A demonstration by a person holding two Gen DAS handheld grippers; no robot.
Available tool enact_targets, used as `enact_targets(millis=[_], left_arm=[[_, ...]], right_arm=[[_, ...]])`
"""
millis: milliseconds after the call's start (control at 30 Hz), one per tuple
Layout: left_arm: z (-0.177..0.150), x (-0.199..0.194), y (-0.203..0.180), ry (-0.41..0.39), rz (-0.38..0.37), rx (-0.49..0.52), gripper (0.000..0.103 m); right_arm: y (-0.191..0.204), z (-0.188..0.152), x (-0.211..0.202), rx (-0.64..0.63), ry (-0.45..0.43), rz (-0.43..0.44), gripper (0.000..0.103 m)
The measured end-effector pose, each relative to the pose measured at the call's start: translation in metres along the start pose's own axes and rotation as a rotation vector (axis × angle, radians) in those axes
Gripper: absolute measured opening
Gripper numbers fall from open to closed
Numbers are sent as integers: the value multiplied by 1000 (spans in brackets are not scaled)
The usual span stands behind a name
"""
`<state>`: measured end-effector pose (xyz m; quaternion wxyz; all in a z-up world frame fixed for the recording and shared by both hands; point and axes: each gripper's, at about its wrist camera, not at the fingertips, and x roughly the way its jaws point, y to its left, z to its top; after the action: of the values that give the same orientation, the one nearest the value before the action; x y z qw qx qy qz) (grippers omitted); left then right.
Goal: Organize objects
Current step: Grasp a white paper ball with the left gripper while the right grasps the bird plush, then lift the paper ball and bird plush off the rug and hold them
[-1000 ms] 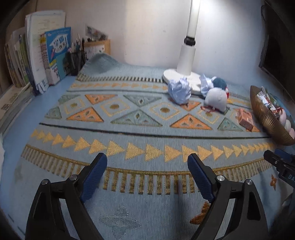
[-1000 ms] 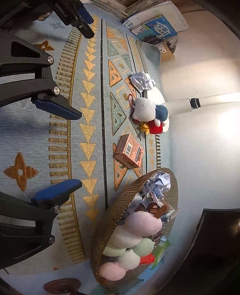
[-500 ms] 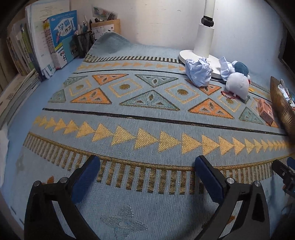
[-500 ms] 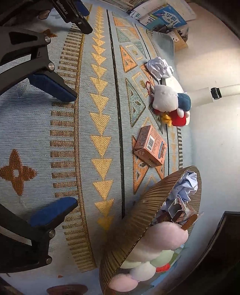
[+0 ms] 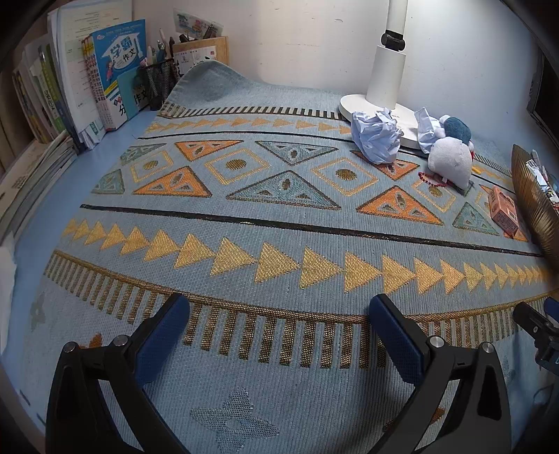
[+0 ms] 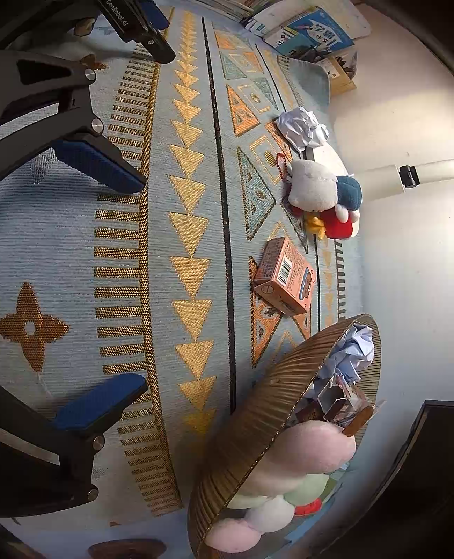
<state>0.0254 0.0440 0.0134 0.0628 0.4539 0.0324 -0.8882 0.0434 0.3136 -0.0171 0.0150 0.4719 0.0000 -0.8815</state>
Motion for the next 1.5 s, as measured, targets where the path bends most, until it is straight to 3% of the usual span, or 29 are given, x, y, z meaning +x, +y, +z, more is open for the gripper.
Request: enact_targets(millis=[500, 600, 700, 800, 933, 1100, 1200, 1267, 1333, 1500], left_arm=[[2, 1, -2, 6, -5, 8, 103], [14, 3, -8, 21, -85, 58, 102], [40, -3, -23, -80, -74, 157, 102], [71, 2, -39, -175, -149, 263, 102], [104, 28, -57, -178, -215, 325, 102], [126, 51, -71, -165, -284, 287, 101], [129, 69, -76, -117, -302, 280, 79], [130, 79, -77, -73, -303, 273, 53], [131, 78, -75, -79, -319, 256, 48], [126, 68, -68, -104, -343, 236, 44]], right_arm=[[2, 1, 3, -11, 6, -3, 103], [4, 3, 5, -28, 10, 6, 103], [7, 7, -2, -34, -21, 47, 94], [26, 27, -24, -72, -105, 128, 90], [38, 79, -35, -6, -187, 213, 90], [64, 121, 13, 21, -118, 210, 82], [71, 133, 44, 40, -91, 195, 73], [73, 137, 57, 49, -75, 210, 62], [78, 138, 66, 36, -59, 202, 51], [71, 133, 58, 40, -96, 221, 49]])
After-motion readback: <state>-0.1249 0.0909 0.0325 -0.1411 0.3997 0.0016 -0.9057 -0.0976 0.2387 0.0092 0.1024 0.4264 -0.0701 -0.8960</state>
